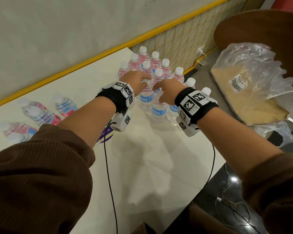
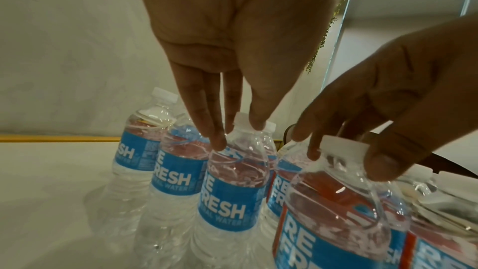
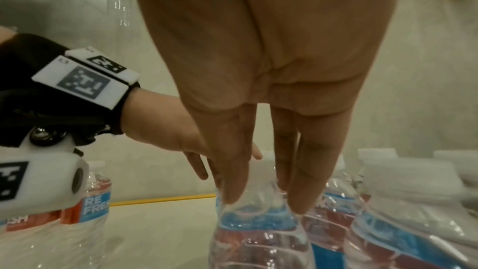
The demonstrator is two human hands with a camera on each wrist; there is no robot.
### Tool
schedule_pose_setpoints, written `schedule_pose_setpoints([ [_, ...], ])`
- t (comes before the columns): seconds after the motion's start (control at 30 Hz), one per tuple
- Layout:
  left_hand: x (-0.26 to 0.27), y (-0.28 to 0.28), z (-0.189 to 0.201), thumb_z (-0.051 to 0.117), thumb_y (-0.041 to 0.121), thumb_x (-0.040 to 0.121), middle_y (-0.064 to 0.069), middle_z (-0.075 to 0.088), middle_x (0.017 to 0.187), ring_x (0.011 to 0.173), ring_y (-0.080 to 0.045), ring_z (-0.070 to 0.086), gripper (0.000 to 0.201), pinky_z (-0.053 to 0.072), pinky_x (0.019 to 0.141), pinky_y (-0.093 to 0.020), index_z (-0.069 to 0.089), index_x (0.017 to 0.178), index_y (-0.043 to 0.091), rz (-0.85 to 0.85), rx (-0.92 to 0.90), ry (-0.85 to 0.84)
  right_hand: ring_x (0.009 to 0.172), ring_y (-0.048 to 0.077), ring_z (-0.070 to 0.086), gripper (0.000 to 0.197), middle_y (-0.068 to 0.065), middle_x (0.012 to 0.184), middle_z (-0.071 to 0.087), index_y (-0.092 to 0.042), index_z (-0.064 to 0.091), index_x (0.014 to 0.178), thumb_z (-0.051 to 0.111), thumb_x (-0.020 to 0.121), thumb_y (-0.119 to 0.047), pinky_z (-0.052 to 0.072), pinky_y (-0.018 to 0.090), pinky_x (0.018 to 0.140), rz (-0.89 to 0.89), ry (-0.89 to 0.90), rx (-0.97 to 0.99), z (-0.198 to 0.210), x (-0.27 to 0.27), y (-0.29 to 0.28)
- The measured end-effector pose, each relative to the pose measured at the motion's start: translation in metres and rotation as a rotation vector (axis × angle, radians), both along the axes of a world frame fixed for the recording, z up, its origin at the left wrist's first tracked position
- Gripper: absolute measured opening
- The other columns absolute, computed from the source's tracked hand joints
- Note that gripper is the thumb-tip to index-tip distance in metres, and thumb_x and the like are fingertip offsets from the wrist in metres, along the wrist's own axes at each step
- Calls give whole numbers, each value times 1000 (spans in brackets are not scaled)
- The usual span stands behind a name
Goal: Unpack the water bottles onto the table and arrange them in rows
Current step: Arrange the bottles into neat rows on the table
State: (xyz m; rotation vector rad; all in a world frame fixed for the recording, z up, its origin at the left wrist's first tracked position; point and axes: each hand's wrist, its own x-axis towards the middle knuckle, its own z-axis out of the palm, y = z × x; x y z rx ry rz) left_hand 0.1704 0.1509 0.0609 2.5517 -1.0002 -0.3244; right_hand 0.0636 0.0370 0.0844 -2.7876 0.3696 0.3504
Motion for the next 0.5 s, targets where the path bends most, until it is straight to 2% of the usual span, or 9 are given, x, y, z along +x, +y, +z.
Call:
schedule_pose_setpoints([
  [0.2,-2,0,3,49,23,96,-10,59,130,119,-26,54,36,40,97,-31,56,131,22,1,3,-16,115,29,55,39,13,125,59,-11,59,126,62,88,-14,45,33,91,17,15,-58,3,-1,1],
  [0.27,-3,0,4,49,22,96,-11,59,130,119,-26,54,36,40,97,-30,57,131,22,0,1,-18,117,29,54,40,12,127,58,-14,59,127,62,87,-13,45,33,93,0,-14,-59,1,1,2],
  [0.4,-3,1,4,49,21,95,-11,58,131,120,-26,54,36,40,98,-30,57,131,22,3,8,-10,120,30,51,38,10,129,56,-18,57,129,50,92,-9,43,34,97,35,-18,-77,-2,4,3],
  [0.5,-3,1,4,50,21,95,-11,59,130,118,-27,55,36,40,97,-31,57,130,22,3,12,-18,117,29,53,37,10,126,59,-18,58,128,48,93,-10,42,31,95,40,-37,-65,-2,4,2],
])
